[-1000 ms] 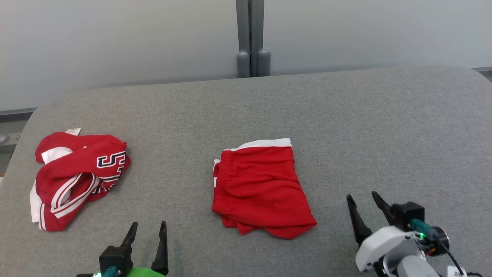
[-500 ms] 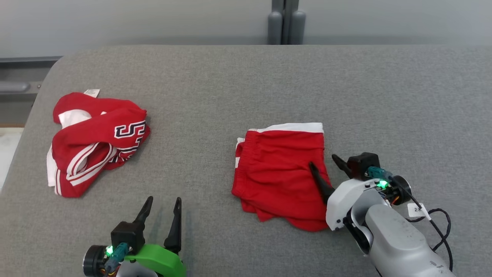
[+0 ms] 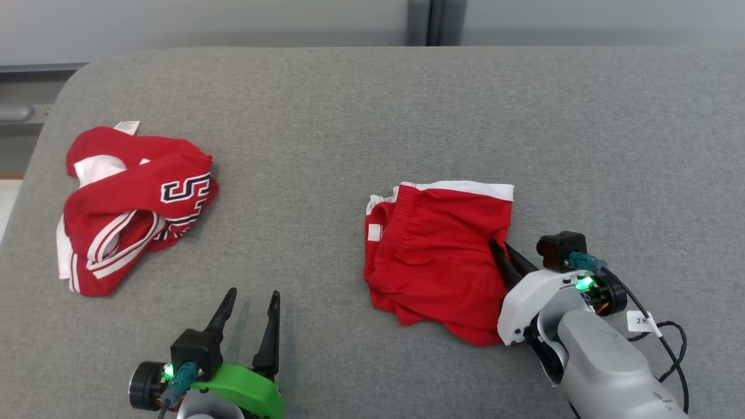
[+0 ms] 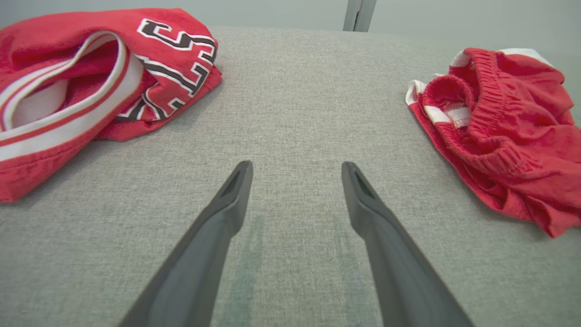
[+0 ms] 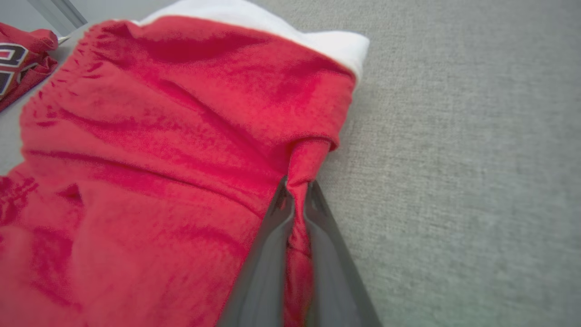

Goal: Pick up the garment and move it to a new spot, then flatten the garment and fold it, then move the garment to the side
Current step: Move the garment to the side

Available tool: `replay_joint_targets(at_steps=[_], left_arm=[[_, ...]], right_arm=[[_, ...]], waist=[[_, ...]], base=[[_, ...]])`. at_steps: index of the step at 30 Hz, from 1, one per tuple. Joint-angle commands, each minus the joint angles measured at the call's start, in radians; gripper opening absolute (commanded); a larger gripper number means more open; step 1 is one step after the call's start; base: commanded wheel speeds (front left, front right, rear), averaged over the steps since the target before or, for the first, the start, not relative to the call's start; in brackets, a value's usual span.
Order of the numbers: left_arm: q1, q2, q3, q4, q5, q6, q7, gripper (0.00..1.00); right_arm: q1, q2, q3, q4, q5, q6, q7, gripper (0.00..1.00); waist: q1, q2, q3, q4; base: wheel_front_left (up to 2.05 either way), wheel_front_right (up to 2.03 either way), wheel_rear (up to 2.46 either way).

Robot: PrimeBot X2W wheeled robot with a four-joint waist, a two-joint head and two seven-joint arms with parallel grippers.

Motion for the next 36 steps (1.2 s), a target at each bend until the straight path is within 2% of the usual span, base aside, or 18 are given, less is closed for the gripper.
replay_joint_targets(at_steps=[1, 10, 15, 17, 22, 28, 32, 36], left_arm=[[0.014, 0.005, -0.009, -0.011, 0.008, -0.003, 0.000, 1.00], [0.011, -0.004, -0.126, -0.060, 0.001, -0.003, 0.000, 1.00], [-0.012, 0.003, -0.191, -0.074, -0.004, -0.003, 0.000, 1.00], [-0.019, 0.006, -0.204, -0.080, -0.007, -0.003, 0.000, 1.00], [-0.033, 0.025, -0.239, -0.091, -0.003, -0.003, 0.000, 1.00], [-0.029, 0.047, -0.258, -0.106, -0.013, -0.003, 0.000, 1.00], [-0.045, 0.079, -0.253, -0.124, -0.015, -0.003, 0.000, 1.00], [-0.065, 0.125, -0.244, -0.165, -0.015, -0.003, 0.000, 1.00]], right_arm=[[0.067, -0.034, -0.019, 0.016, -0.009, -0.011, 0.017, 0.00], [0.152, -0.027, -0.103, -0.102, -0.090, -0.010, 0.015, 0.00], [0.171, -0.022, -0.140, -0.145, -0.120, -0.008, 0.009, 0.00], [0.179, -0.022, -0.159, -0.159, -0.136, -0.007, 0.009, 0.00], [0.177, -0.020, -0.210, -0.174, -0.180, -0.007, 0.009, 0.00], [0.125, -0.018, -0.290, -0.186, -0.250, -0.007, 0.009, 0.00], [0.046, -0.020, -0.336, -0.183, -0.357, -0.007, 0.014, 0.00], [-0.070, -0.026, -0.417, -0.201, -0.515, -0.007, 0.064, 0.00]], waist=[[0.0000, 0.0000, -0.051, -0.135], [0.0000, 0.0000, -0.070, -0.415], [0.0000, 0.0000, -0.056, -0.523], [0.0000, 0.0000, -0.046, -0.546], [0.0000, 0.0000, -0.026, -0.570], [0.0000, 0.0000, 0.006, -0.543], [0.0000, 0.0000, 0.055, -0.510], [0.0000, 0.0000, 0.121, -0.470]], base=[[0.00, 0.00, 0.00], [0.00, 0.00, 0.00], [0.00, 0.00, 0.00], [0.00, 0.00, 0.00], [0.00, 0.00, 0.00], [0.00, 0.00, 0.00], [0.00, 0.00, 0.00], [0.00, 0.00, 0.00]])
